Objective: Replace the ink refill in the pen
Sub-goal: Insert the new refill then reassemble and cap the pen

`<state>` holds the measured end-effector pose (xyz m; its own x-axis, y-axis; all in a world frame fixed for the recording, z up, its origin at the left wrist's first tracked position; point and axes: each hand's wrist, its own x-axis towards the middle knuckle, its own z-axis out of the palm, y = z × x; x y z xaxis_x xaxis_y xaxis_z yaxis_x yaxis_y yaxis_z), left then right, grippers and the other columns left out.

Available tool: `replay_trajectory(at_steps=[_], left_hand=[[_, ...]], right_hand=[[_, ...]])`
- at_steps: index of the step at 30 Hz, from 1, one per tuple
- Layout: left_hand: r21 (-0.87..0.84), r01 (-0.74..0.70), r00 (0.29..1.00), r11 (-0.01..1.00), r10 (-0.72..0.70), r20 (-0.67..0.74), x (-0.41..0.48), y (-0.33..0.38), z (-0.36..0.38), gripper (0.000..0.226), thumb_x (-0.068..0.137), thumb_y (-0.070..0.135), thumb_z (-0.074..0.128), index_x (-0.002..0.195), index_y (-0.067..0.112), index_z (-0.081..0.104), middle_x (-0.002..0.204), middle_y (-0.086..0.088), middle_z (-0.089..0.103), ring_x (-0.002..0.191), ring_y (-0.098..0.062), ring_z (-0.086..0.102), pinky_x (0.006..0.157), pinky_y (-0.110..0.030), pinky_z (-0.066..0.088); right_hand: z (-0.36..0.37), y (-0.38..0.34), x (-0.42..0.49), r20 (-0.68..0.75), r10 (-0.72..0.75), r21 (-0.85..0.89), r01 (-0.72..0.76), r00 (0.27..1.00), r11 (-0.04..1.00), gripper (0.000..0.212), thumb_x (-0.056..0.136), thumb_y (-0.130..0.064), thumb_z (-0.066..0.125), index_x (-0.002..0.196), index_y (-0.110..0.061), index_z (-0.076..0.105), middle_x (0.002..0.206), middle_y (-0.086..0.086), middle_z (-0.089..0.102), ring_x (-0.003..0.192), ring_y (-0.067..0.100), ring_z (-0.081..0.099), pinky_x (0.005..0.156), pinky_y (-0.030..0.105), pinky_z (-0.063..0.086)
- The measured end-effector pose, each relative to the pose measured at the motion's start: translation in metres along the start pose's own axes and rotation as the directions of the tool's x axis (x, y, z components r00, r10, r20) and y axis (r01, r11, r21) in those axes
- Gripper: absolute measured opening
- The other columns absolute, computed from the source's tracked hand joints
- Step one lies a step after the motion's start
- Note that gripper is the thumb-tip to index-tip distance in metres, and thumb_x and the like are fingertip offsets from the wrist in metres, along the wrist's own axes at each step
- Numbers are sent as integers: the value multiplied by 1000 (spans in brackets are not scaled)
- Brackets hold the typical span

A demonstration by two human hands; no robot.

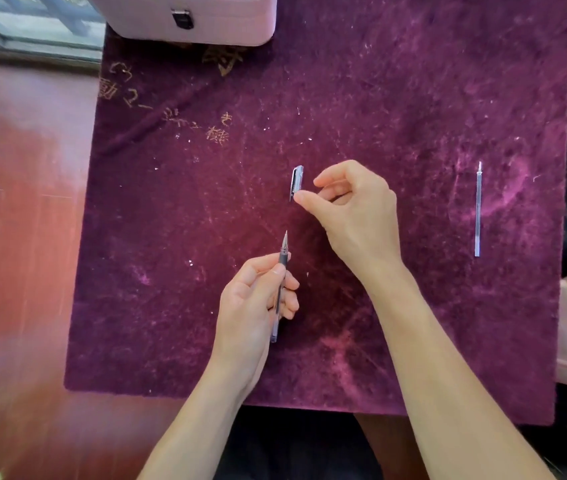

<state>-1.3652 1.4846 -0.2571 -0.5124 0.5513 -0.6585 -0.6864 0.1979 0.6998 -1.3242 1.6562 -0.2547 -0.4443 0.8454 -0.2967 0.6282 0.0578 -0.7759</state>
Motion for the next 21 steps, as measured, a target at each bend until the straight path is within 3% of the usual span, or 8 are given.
replay_trajectory(at_steps=[4,11,16,21], left_hand=[[-39,11,1000,999,-10,4,1,3,-4,16,103,13,57,112,11,70,84,-8,65,62,-15,56,55,-25,47],[-58,1,1000,998,0,23,0,1,-5,18,95,22,64,108,18,75,84,-7,66,63,-13,57,55,-24,46],[-62,-6,1000,998,8,27,-3,-2,-5,17,94,22,65,105,22,77,84,-7,67,63,-13,57,54,-23,45],[-56,0,1000,998,1,28,-5,-5,-4,18,95,23,65,107,23,78,85,-8,67,65,-14,57,57,-25,46]], right_hand=[[17,-13,14,-39,-17,-77,14,999,997,28,80,-43,89,91,-26,70,74,-15,68,72,-4,65,65,13,47],[28,-16,27,-64,31,-155,-41,997,987,34,77,-44,91,94,-24,69,69,-17,63,69,-9,55,60,10,36],[26,-16,27,-62,50,-152,-59,997,987,30,79,-39,91,94,-23,71,67,-18,63,71,-7,61,63,13,43],[18,-18,25,-39,52,-157,-58,998,986,23,83,-32,87,97,-24,71,66,-17,65,76,4,68,77,32,57]])
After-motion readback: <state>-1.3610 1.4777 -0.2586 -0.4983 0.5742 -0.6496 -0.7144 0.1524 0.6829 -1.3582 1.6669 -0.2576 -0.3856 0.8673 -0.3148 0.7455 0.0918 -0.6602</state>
